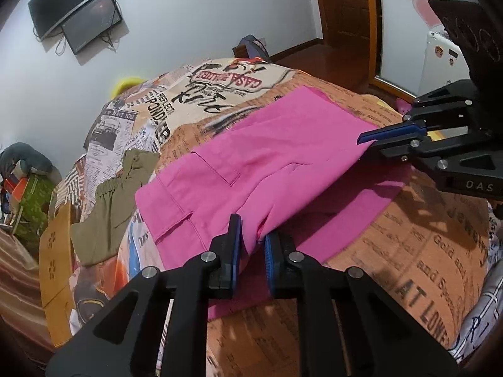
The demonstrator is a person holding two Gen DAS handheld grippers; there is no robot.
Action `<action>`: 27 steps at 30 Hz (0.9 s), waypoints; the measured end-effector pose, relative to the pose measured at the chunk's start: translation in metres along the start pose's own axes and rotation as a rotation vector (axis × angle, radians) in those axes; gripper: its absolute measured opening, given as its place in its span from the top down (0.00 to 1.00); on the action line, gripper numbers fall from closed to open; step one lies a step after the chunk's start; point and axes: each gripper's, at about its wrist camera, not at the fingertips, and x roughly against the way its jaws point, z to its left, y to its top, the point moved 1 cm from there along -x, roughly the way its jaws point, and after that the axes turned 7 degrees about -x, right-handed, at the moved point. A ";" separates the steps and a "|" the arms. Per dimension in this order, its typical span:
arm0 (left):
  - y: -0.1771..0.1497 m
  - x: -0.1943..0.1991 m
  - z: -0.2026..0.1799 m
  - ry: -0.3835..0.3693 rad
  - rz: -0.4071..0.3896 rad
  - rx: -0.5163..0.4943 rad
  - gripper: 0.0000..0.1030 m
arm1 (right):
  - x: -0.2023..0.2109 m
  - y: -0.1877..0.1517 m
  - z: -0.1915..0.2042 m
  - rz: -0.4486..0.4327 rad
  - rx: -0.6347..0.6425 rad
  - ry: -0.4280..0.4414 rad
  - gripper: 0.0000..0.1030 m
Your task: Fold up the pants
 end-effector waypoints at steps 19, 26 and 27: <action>-0.027 0.021 0.007 -0.148 0.019 0.143 0.71 | 0.015 -0.016 -0.007 0.102 -0.108 0.047 0.74; -0.013 0.035 0.040 -0.182 -0.041 0.289 0.70 | 0.015 0.005 -0.002 0.040 -0.223 0.135 0.74; -0.011 0.031 0.041 -0.190 -0.036 0.304 0.70 | 0.011 0.005 0.000 0.042 -0.235 0.135 0.74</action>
